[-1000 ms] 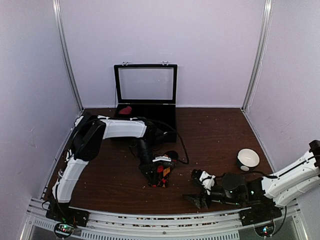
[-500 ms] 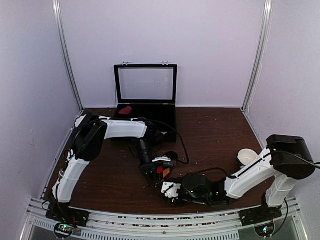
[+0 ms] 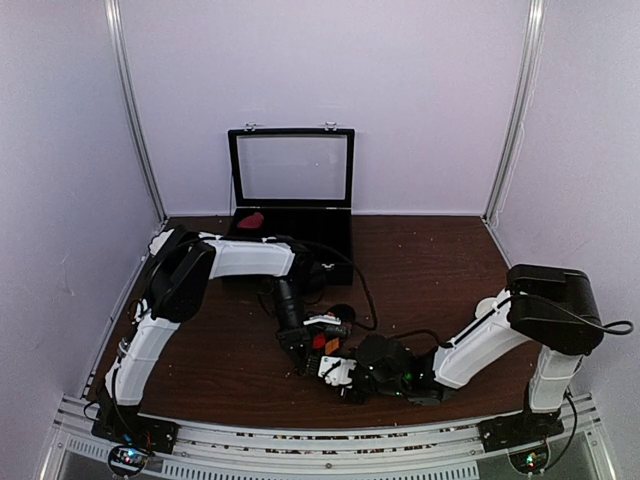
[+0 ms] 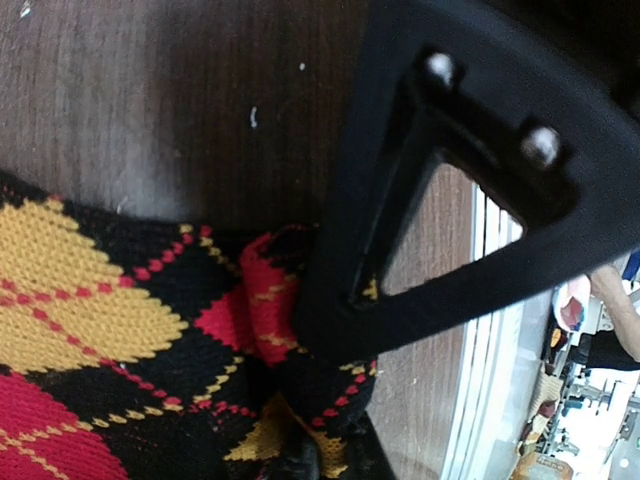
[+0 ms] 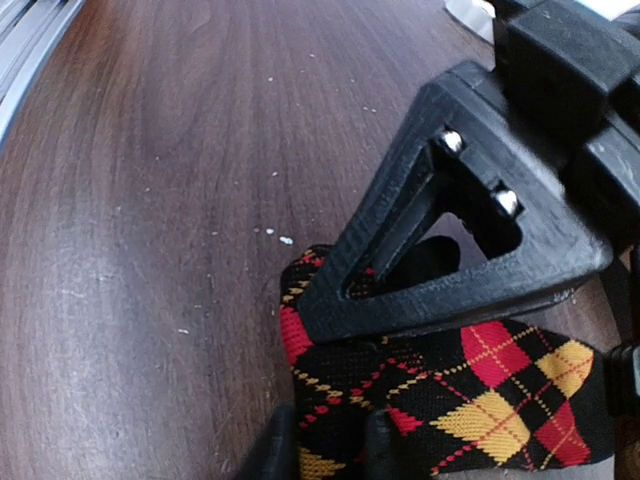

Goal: Roll the socks
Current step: Roll the sock at the center of the board.

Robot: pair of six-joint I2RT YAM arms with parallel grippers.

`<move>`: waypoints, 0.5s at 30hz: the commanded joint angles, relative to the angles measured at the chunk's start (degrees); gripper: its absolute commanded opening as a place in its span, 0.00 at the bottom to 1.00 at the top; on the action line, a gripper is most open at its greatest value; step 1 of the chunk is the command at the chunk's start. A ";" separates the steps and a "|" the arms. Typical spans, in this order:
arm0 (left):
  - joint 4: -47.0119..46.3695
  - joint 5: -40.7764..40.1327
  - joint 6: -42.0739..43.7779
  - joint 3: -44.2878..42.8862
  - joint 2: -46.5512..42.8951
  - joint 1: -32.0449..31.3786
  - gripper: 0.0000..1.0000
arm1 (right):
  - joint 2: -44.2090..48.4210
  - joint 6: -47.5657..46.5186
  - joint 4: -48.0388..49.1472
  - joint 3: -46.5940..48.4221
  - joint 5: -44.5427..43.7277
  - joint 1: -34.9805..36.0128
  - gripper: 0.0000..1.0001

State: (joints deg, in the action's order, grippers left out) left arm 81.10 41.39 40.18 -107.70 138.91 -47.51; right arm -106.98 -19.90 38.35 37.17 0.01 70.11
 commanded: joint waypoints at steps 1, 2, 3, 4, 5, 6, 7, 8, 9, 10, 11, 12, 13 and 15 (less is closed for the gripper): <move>0.65 0.36 1.22 -0.78 -0.26 0.79 0.17 | -1.70 3.75 -3.22 1.36 1.64 -1.20 0.14; -0.76 -0.44 -0.19 -0.07 -1.31 0.94 0.20 | -1.58 4.52 -3.35 1.13 1.84 -1.43 0.09; -3.00 -1.61 -1.49 1.51 -2.97 1.23 0.25 | -1.30 5.33 -3.30 0.69 2.04 -1.52 0.03; -5.39 -2.98 -2.84 2.95 -5.76 1.52 0.28 | -1.14 6.40 -3.14 0.17 2.29 -1.61 0.00; -9.76 -4.45 -4.41 5.06 -8.23 1.86 0.30 | -0.80 7.83 -2.95 -0.43 2.83 -1.72 0.00; -13.06 -5.95 -5.28 7.39 -11.09 2.29 0.31 | -0.49 9.38 -2.85 -1.01 3.79 -1.92 0.00; -16.01 -7.33 -5.40 9.79 -13.71 2.51 0.33 | -0.09 11.15 -3.04 -1.67 4.78 -2.05 0.00; -19.03 -8.88 -5.36 12.61 -16.81 2.58 0.34 | 0.28 13.56 -3.80 -1.86 5.67 -2.24 0.00; -22.24 -10.40 -5.44 15.15 -19.70 2.56 0.43 | 0.54 15.89 -4.67 -1.90 7.24 -2.58 0.00; -24.97 -11.49 -5.58 17.87 -22.14 2.59 0.60 | 0.59 18.20 -5.18 -2.05 9.12 -3.05 0.00; -27.71 -12.15 -5.41 20.14 -24.66 2.59 0.62 | 0.53 20.30 -5.43 -2.21 10.86 -3.51 0.00; -29.86 -12.54 -5.24 22.47 -26.54 2.58 0.63 | 0.41 22.44 -5.30 -2.53 12.24 -3.89 0.00; -32.28 -12.42 -5.21 24.71 -28.59 2.59 0.63 | 0.56 23.28 -4.89 -2.88 13.50 -4.14 0.00; -36.42 -11.37 -4.61 28.91 -31.71 2.45 0.63 | 1.19 24.90 -6.54 -2.54 14.02 -4.81 0.00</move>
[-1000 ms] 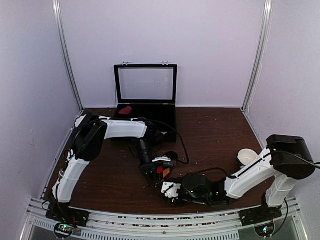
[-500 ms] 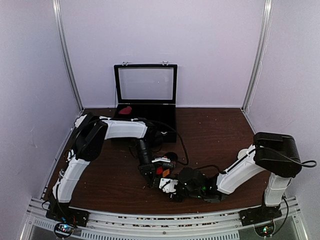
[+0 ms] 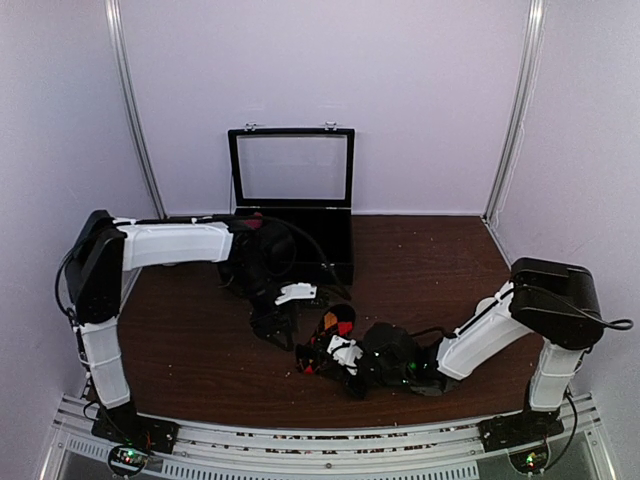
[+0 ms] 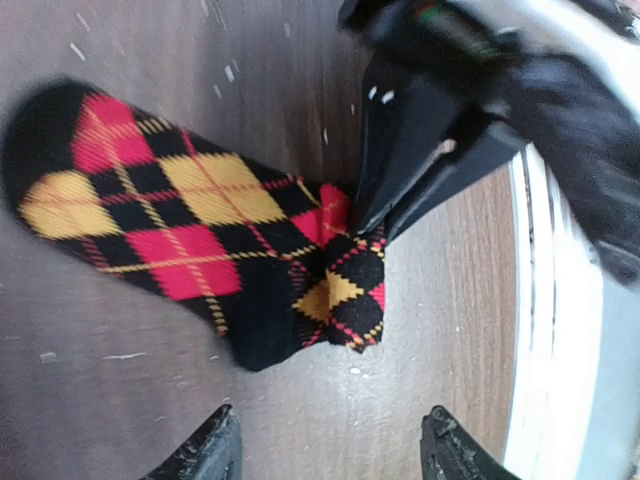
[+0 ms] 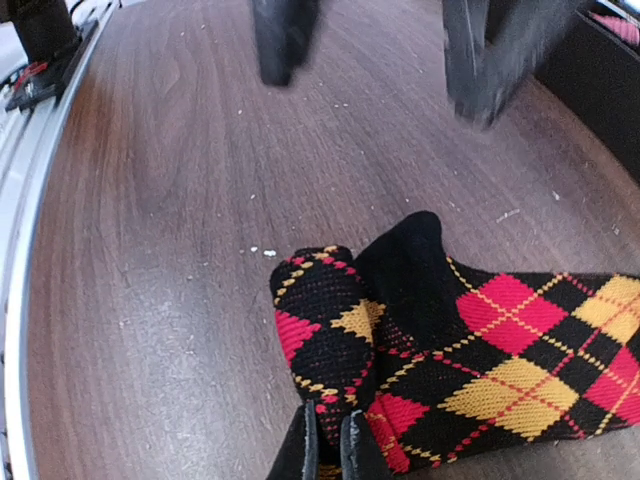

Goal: Roll the socks
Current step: Roll the sock at the center of the board.

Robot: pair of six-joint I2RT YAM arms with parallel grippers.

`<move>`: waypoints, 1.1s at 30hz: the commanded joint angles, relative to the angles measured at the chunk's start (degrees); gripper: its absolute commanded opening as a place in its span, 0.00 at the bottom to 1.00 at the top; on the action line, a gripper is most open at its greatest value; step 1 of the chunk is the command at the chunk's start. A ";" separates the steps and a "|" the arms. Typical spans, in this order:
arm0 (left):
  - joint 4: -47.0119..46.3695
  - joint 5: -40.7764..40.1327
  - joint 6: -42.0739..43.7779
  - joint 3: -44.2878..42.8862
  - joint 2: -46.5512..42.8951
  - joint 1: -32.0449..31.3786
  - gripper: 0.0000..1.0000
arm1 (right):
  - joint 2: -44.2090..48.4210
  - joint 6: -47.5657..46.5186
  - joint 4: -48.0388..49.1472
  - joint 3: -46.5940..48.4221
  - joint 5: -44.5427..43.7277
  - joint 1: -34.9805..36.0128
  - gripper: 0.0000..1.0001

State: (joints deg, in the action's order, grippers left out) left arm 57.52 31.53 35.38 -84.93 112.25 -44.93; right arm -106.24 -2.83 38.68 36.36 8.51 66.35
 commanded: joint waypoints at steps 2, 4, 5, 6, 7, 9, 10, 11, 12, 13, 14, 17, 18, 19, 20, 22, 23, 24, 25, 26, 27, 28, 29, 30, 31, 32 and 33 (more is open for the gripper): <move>-14.70 -0.79 1.86 8.59 -7.03 -0.67 0.62 | 0.30 9.99 -10.12 -0.07 8.86 -2.94 0.00; -14.76 -1.41 4.08 9.37 -7.55 -1.61 0.61 | -0.98 13.48 -11.77 1.15 13.58 -5.41 0.00; -14.98 -2.13 4.89 9.68 -7.49 -2.17 0.60 | -1.97 15.22 -12.18 1.80 16.22 -6.80 0.00; -15.30 -3.10 5.74 10.03 -7.30 -2.67 0.59 | -3.17 16.79 -13.27 2.71 18.91 -7.86 0.00; -16.01 -4.45 6.19 10.59 -7.16 -3.24 0.58 | -4.27 18.23 -15.14 3.86 20.92 -9.20 0.00; -17.71 -6.36 7.00 11.39 -6.69 -4.02 0.57 | -5.98 20.49 -17.66 5.01 23.12 -10.54 0.00; -18.18 -6.76 7.48 11.46 -6.43 -4.38 0.57 | -6.67 21.63 -17.98 5.25 23.93 -11.19 0.00; -18.66 -7.50 7.57 11.45 -6.09 -4.69 0.56 | -7.30 22.76 -18.33 5.36 24.49 -11.63 0.00; -19.26 -8.20 7.61 11.40 -5.78 -4.99 0.56 | -7.84 23.57 -18.94 5.57 25.04 -12.12 0.00; -19.48 -8.51 7.80 11.10 -5.36 -5.19 0.57 | -8.45 24.56 -19.55 6.04 25.59 -12.46 0.00; -19.74 -8.83 7.86 10.79 -4.84 -5.37 0.57 | -9.06 25.52 -20.29 6.50 26.25 -12.87 0.00; -20.56 -10.24 8.18 9.70 -2.83 -5.84 0.57 | -11.16 28.09 -21.73 7.93 28.97 -13.85 0.00; -20.87 -10.82 8.05 9.38 -2.17 -5.87 0.56 | -11.73 28.37 -22.23 8.20 29.35 -14.14 0.00; -20.94 -11.23 8.02 9.04 -1.47 -5.87 0.56 | -12.19 28.45 -22.91 8.44 29.40 -14.21 0.00; -20.85 -11.40 8.14 8.81 -0.85 -5.95 0.54 | -12.44 28.60 -23.05 8.41 29.48 -14.39 0.00; -20.62 -11.63 8.73 8.72 -0.12 -6.17 0.51 | -12.82 29.26 -22.65 8.07 29.98 -14.79 0.00; -20.61 -12.06 9.05 8.80 0.16 -6.45 0.49 | -13.00 30.17 -22.01 7.83 30.33 -15.05 0.00; -20.62 -12.77 9.40 8.89 0.43 -6.76 0.47 | -13.21 30.81 -21.12 7.65 31.04 -15.36 0.00; -20.65 -13.56 9.77 8.98 0.72 -7.16 0.44 | -13.45 31.43 -20.56 7.67 31.51 -15.78 0.00; -20.59 -14.12 10.03 8.91 1.00 -7.45 0.41 | -13.73 31.86 -20.45 7.85 31.90 -16.12 0.00; -20.44 -14.57 10.26 8.78 1.42 -7.72 0.37 | -13.98 32.07 -20.73 8.00 32.31 -16.32 0.00; -20.18 -14.79 10.34 8.50 1.93 -7.91 0.32 | -14.02 32.12 -20.99 8.35 32.57 -16.41 0.00; -19.66 -14.78 10.41 7.95 2.50 -8.04 0.26 | -14.06 31.85 -21.19 8.44 32.72 -16.46 0.00; -18.92 -14.60 10.28 7.22 3.12 -8.02 0.20 | -13.85 31.47 -21.53 8.57 32.79 -16.45 0.00; -18.20 -14.41 10.01 6.31 3.71 -8.07 0.15 | -13.44 31.14 -21.45 8.33 32.37 -16.43 0.02; -17.14 -13.86 9.60 5.33 4.29 -7.99 0.10 | -12.76 30.81 -20.97 7.78 31.61 -16.43 0.06; -16.02 -13.13 9.24 4.31 4.91 -7.98 0.07 | -11.93 30.51 -20.26 7.10 30.99 -16.42 0.13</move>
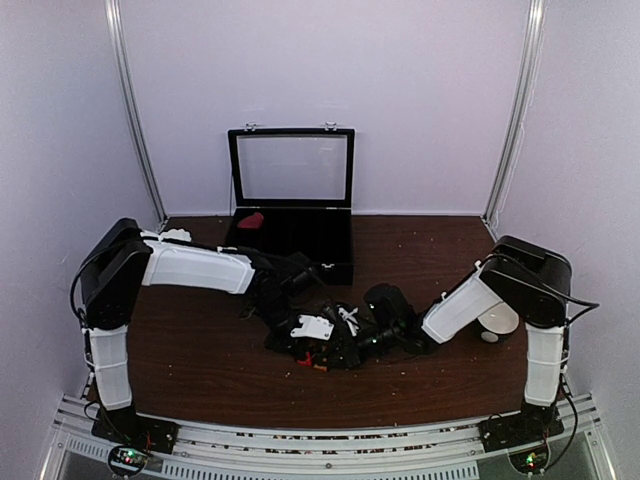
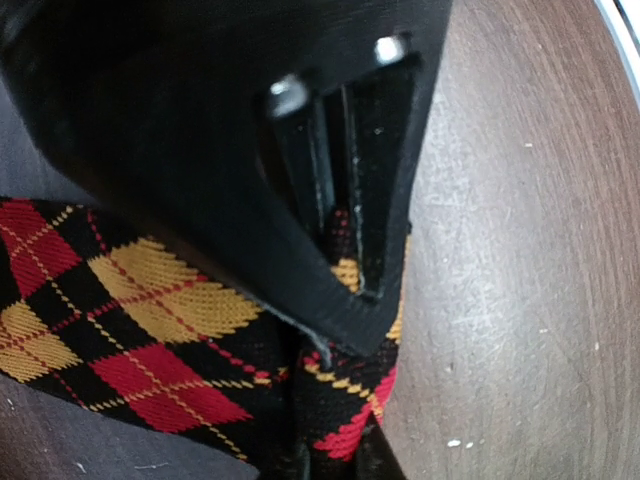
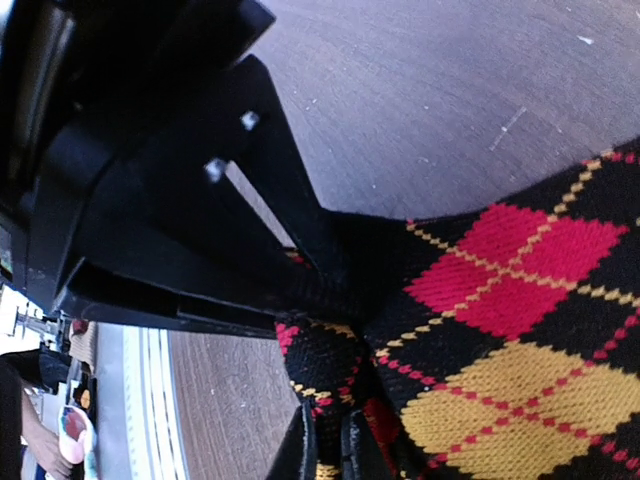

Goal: Roll the socks
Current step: Roll the sock at the center of the board.

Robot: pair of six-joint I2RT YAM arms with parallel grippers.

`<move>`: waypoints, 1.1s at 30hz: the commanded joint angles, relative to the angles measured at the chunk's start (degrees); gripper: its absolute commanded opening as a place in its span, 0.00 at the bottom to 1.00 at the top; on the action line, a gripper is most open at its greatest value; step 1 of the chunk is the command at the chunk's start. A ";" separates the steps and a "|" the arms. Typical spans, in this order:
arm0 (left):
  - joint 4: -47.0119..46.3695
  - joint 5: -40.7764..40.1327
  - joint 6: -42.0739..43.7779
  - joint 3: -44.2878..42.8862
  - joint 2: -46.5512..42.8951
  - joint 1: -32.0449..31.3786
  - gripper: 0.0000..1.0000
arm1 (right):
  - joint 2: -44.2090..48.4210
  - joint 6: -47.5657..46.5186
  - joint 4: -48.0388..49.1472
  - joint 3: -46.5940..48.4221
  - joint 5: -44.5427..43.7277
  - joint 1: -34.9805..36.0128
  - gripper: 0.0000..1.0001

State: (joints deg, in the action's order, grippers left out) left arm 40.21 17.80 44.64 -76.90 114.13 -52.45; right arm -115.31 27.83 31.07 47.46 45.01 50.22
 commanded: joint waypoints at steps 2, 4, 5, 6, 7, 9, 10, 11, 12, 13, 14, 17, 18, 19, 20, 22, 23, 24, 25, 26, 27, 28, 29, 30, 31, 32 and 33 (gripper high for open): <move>5.08 2.46 -0.34 -5.97 4.85 -0.38 0.01 | -0.91 -0.54 -11.20 -5.65 -6.72 -0.27 0.28; 8.35 3.85 -0.96 -8.26 6.88 -0.30 0.00 | 0.91 -0.95 -9.53 -7.34 -7.83 -0.08 0.44; 9.80 4.65 -1.56 -9.27 7.73 -0.10 0.00 | 2.19 -1.58 -9.07 -8.09 -8.26 0.20 0.49; 11.07 5.59 -2.15 -10.29 8.62 0.20 0.00 | 2.98 -2.12 -9.01 -8.71 -8.98 0.45 0.50; 12.37 6.78 -2.61 -11.14 9.36 0.56 0.00 | 3.67 -2.55 -8.94 -9.34 -9.58 0.69 0.51; 15.05 8.05 -3.62 -13.71 11.34 1.20 0.00 | 5.25 -3.09 -7.97 -11.04 -10.78 1.06 0.52; 16.40 8.67 -4.13 -14.89 12.21 1.53 0.00 | 5.87 -3.04 -7.31 -12.06 -11.38 1.17 0.52; 17.76 9.79 -4.55 -16.08 12.90 2.02 0.00 | 6.61 -2.82 -6.92 -13.04 -12.20 1.21 0.52; 18.77 10.54 -5.05 -17.03 13.56 2.67 0.00 | 7.42 -2.60 -7.03 -14.21 -13.69 1.24 0.52; 19.63 10.91 -5.37 -17.85 14.15 3.06 0.00 | 8.32 -2.24 -6.91 -15.28 -15.05 1.40 0.53; 20.51 11.20 -5.62 -18.66 14.72 3.34 0.00 | 9.54 -1.81 -6.12 -16.74 -16.42 1.69 0.53; 22.72 11.61 -6.33 -20.61 16.31 3.90 0.00 | 13.53 -0.73 -4.46 -20.78 -21.78 3.49 0.53; 23.22 11.64 -6.47 -21.09 16.65 3.99 0.00 | 14.75 -0.52 -4.10 -21.81 -23.15 4.27 0.54; 23.49 11.51 -6.67 -21.50 16.92 4.06 0.00 | 15.97 -0.14 -3.63 -22.89 -24.46 5.02 0.54; 23.51 11.36 -6.94 -21.72 17.13 4.14 0.00 | 16.98 0.13 -3.35 -23.63 -25.25 5.62 0.55; 23.51 11.28 -7.33 -21.92 17.36 4.23 0.00 | 18.78 0.33 -3.77 -24.55 -26.04 6.67 0.55; 23.68 11.24 -7.67 -22.05 17.55 4.34 0.00 | 19.59 0.14 -4.28 -24.99 -26.51 7.29 0.56; 23.88 11.25 -7.97 -22.37 17.68 4.37 0.00 | 20.56 -0.18 -4.80 -25.57 -27.07 7.89 0.56; 24.38 11.37 -8.19 -22.81 18.14 4.40 0.00 | 21.41 -0.15 -5.36 -26.17 -27.74 8.38 0.56; 24.91 11.56 -8.29 -23.33 18.32 4.44 0.00 | 22.30 -0.09 -5.73 -26.85 -28.23 8.84 0.56; 25.49 11.82 -8.34 -23.87 18.86 4.47 0.00 | 23.24 0.25 -5.14 -28.18 -29.40 9.43 0.56; 26.18 11.98 -8.34 -24.55 19.37 4.61 0.00 | 24.33 0.55 -4.80 -29.38 -30.86 10.38 0.56; 27.29 12.12 -8.34 -25.81 20.05 4.75 0.00 | 25.80 0.88 -4.68 -30.39 -32.41 12.36 0.56; 28.29 12.27 -8.34 -26.94 20.73 4.85 0.00 | 27.83 1.09 -5.77 -30.79 -35.21 14.39 0.55; 29.11 12.52 -8.34 -27.89 21.42 4.96 0.00 | 29.32 0.87 -7.14 -30.79 -37.77 16.97 0.55; 29.95 12.73 -8.42 -28.79 22.08 5.06 0.00 | 30.73 0.14 -8.51 -30.47 -40.43 19.55 0.55; 30.77 13.00 -8.43 -29.60 22.64 5.14 0.00 | 31.89 -0.53 -10.12 -30.08 -43.28 21.86 0.56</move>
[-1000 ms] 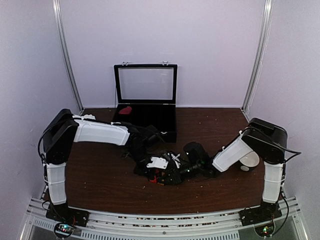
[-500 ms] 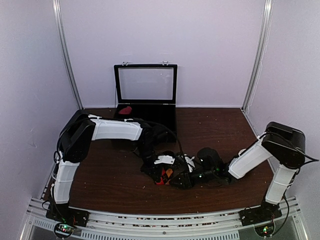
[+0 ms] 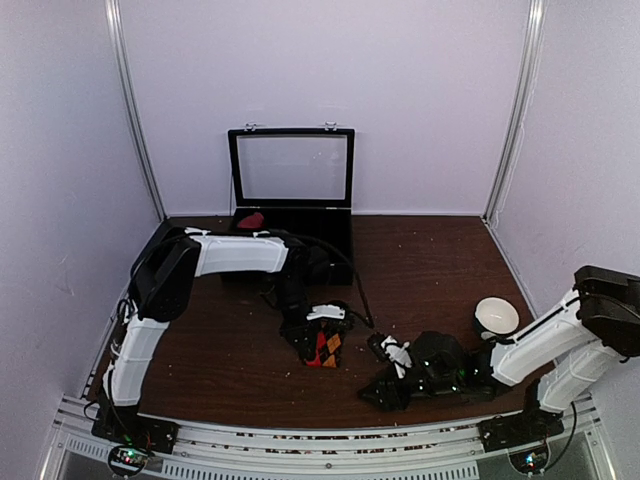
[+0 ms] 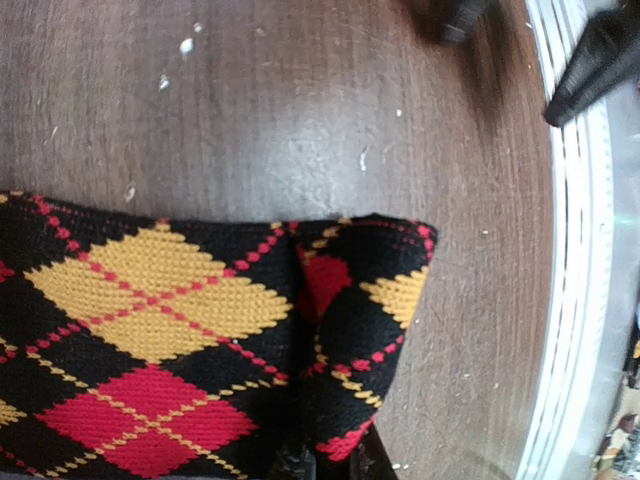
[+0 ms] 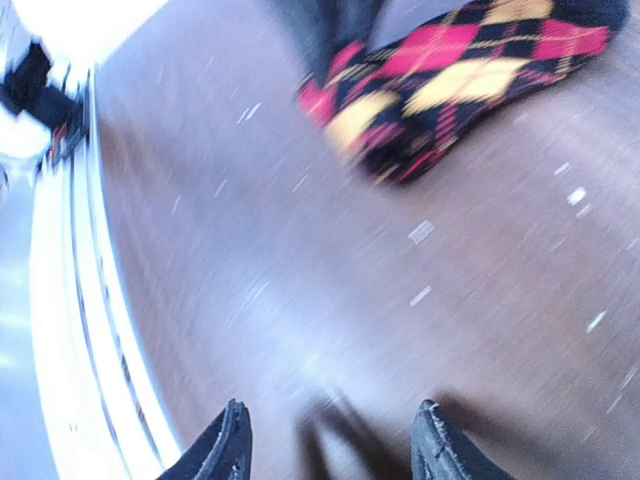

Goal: Roll the socks
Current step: Roll the sock at the center of the board.

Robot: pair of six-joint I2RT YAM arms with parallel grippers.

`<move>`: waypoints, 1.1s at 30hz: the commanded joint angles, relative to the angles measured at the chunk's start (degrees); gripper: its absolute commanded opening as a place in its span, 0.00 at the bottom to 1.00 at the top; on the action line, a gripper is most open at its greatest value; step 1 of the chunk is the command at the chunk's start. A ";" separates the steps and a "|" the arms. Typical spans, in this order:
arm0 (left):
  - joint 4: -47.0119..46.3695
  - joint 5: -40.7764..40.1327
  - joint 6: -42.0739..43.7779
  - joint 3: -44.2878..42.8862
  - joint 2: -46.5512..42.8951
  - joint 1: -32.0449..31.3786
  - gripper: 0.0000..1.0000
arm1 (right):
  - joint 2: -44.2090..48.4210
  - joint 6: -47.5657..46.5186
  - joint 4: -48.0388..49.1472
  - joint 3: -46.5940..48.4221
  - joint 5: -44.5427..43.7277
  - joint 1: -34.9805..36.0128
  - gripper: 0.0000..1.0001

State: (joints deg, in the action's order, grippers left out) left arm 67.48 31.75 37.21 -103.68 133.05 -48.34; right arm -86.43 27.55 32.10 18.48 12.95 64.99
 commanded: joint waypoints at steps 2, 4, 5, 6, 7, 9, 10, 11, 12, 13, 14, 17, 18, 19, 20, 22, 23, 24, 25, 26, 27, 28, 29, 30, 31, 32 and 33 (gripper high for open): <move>5.38 0.00 -0.96 -4.89 5.12 1.05 0.00 | 4.60 -2.54 -13.63 -0.03 -15.69 10.85 0.55; 7.87 0.72 -0.75 -7.23 6.86 1.13 0.00 | 6.04 -6.29 -15.98 1.21 -19.87 14.18 0.55; 9.18 0.96 -0.66 -8.56 7.82 1.18 0.00 | 6.74 -8.48 -16.45 1.70 -21.68 15.71 0.56; 10.37 1.05 -0.65 -9.99 8.65 1.20 0.00 | 7.29 -10.85 -16.67 2.46 -23.16 16.80 0.55; 11.48 1.04 -0.63 -11.10 9.38 1.30 0.00 | 7.48 -13.06 -16.83 3.30 -24.64 17.40 0.55; 12.73 1.12 -0.71 -12.46 10.33 1.44 0.00 | 6.79 -19.22 -16.83 5.87 -25.87 17.70 0.55; 12.90 1.09 -0.85 -12.84 10.68 1.54 0.00 | 5.86 -22.30 -16.57 7.39 -26.36 17.59 0.55; 13.35 1.17 -0.91 -13.32 11.05 1.57 0.00 | 4.55 -26.43 -15.77 9.00 -26.48 17.25 0.55; 13.52 1.00 -0.96 -13.81 11.25 1.53 0.00 | 2.73 -30.26 -15.91 11.00 -26.09 16.75 0.55; 13.55 0.35 -1.16 -14.09 11.45 1.62 0.00 | 0.84 -33.98 -16.65 13.50 -25.63 15.97 0.55; 13.55 -0.60 -1.68 -14.56 11.70 1.63 0.00 | -1.31 -36.89 -17.50 16.30 -24.72 14.78 0.54; 13.98 -1.69 -1.58 -15.74 12.58 1.66 0.00 | -7.04 -42.94 -17.82 22.05 -20.14 10.61 0.53; 14.31 -1.83 -1.61 -16.20 12.96 1.65 0.00 | -8.55 -44.63 -17.36 23.29 -19.21 9.25 0.52; 14.83 -1.83 -1.55 -16.79 13.43 1.67 0.00 | -9.98 -46.31 -17.48 24.55 -18.51 8.10 0.52; 15.50 -1.85 -1.53 -17.58 13.98 1.66 0.00 | -11.21 -48.17 -18.03 25.56 -18.24 7.16 0.51; 16.95 -1.83 -1.24 -19.07 14.85 1.66 0.00 | -13.10 -51.36 -18.53 27.43 -17.89 5.46 0.50; 17.32 -1.67 -1.00 -19.24 15.02 1.71 0.00 | -13.89 -52.32 -18.91 27.96 -17.28 4.90 0.50; 17.55 -1.30 -0.67 -19.23 15.08 1.74 0.00 | -14.34 -53.02 -19.18 28.35 -16.61 4.58 0.49; 17.85 -0.81 -0.29 -19.20 15.05 1.83 0.00 | -14.70 -53.63 -19.44 28.88 -15.97 4.32 0.49; 18.06 -0.41 -0.08 -19.19 15.09 1.92 0.00 | -15.13 -54.04 -19.77 29.36 -15.56 4.15 0.48; 18.30 0.34 0.21 -19.27 15.12 2.05 0.00 | -15.57 -54.30 -20.20 30.04 -14.99 4.02 0.47; 18.68 0.84 0.60 -19.35 15.17 2.10 0.00 | -16.17 -54.35 -20.44 30.62 -14.45 3.91 0.46; 19.22 1.44 1.59 -19.52 15.21 2.09 0.00 | -16.81 -54.29 -20.66 31.11 -14.07 3.77 0.45; 20.22 2.42 2.56 -19.66 15.28 2.10 0.00 | -17.35 -54.22 -20.92 31.74 -13.40 3.60 0.44; 20.87 2.93 3.03 -19.67 15.30 2.11 0.00 | -17.91 -54.19 -21.32 32.38 -13.05 3.60 0.43; 21.19 3.15 3.27 -19.53 15.38 2.16 0.00 | -18.47 -54.07 -21.70 32.89 -12.85 3.63 0.42; 21.46 3.37 3.57 -19.40 15.39 2.19 0.00 | -18.88 -53.88 -22.04 33.28 -12.51 3.57 0.40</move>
State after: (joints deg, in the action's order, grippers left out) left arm 87.05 35.68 37.91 -122.80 145.97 -46.76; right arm -103.35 -25.17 12.05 49.21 -2.24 68.97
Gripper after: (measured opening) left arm 0.074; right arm 0.426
